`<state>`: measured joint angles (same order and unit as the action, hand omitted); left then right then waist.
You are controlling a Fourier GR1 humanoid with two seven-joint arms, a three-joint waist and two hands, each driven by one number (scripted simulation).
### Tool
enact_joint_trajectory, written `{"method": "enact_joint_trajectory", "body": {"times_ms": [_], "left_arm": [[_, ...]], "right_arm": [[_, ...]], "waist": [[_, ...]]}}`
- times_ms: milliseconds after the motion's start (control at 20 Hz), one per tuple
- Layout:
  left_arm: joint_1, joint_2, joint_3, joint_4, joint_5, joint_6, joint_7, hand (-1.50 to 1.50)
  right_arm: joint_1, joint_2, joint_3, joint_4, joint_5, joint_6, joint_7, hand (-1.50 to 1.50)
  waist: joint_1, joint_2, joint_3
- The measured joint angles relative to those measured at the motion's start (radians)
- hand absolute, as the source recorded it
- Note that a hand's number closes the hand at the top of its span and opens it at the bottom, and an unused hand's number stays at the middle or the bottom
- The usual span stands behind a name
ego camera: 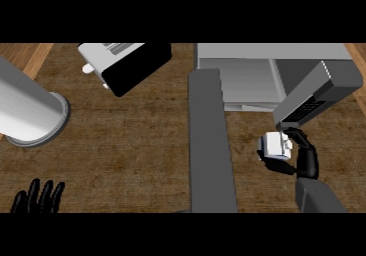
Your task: Pick up the milk, place it into the microwave and close the microwave
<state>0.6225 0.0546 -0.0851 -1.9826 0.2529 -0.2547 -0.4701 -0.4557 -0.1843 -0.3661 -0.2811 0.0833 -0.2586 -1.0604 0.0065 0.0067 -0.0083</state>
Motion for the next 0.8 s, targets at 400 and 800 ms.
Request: {"method": "enact_joint_trajectory", "body": {"times_ms": [400,800], "left_arm": [[0.022,0.001,-0.014,-0.002,0.002,-0.022,-0.01,-1.5],[0.021,-0.002,-0.002,-0.006,0.017,-0.019,0.001,-1.5]], "right_arm": [[-0.033,0.033,-0.04,-0.001,-0.045,0.036,-0.024,1.5],[-0.045,0.088,-0.02,-0.051,-0.053,0.069,-0.033,1.5]], "waist": [[0.011,0.004,0.005],[0.008,-0.003,0.009]]}}
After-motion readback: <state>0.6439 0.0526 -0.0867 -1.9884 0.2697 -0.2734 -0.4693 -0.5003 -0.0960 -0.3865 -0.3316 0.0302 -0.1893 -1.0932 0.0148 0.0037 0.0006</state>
